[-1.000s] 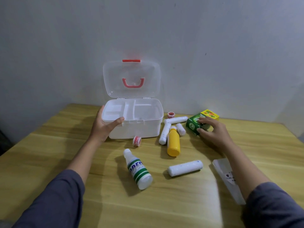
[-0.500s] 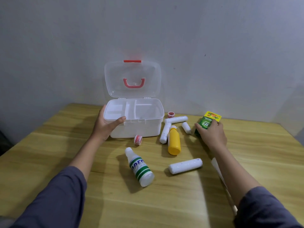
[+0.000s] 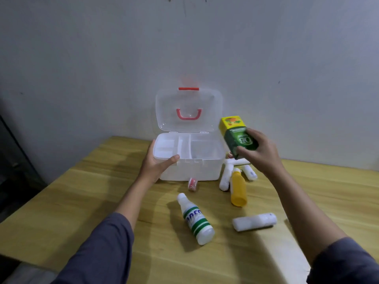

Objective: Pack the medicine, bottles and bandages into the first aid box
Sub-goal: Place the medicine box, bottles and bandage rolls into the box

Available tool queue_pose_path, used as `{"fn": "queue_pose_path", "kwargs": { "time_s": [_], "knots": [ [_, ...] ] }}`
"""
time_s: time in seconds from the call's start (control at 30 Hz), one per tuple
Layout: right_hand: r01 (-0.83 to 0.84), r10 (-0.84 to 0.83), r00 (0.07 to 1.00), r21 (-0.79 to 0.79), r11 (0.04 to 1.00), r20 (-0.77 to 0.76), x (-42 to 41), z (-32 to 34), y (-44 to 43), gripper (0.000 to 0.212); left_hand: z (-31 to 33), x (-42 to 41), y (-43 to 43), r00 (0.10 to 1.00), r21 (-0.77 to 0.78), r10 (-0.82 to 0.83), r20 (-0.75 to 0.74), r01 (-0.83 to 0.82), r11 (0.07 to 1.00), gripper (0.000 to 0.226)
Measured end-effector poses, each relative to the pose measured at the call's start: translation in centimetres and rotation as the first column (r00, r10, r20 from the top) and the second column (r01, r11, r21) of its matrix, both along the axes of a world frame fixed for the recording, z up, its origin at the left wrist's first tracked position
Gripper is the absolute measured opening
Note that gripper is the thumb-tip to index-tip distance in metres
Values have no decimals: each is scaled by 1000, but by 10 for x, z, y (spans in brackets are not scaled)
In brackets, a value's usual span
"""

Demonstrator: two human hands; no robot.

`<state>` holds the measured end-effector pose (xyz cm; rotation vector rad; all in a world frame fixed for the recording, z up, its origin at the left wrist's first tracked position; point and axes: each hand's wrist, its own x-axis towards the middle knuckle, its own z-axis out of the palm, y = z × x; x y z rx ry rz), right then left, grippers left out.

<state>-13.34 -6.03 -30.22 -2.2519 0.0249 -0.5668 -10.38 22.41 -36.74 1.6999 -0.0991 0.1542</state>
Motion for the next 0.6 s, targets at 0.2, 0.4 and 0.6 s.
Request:
{"fn": "queue_pose_path", "kwargs": {
  "time_s": [0.2,0.4,0.6],
  "knots": [
    [-229,188,968,-287,930,-164,3,24,4,58,-14,-6,-24,999,15,-36,-15,36,999,111],
    [-299,198,932,-339,892,-302,11,38,-11,56,-6,-11,-28,999,9,-40,12,40,999,107],
    [-346,269,924,-298,890,-271,21,65,-3,33,11,-8,-11,999,-2,-21,47,22,1000,113]
  ]
}}
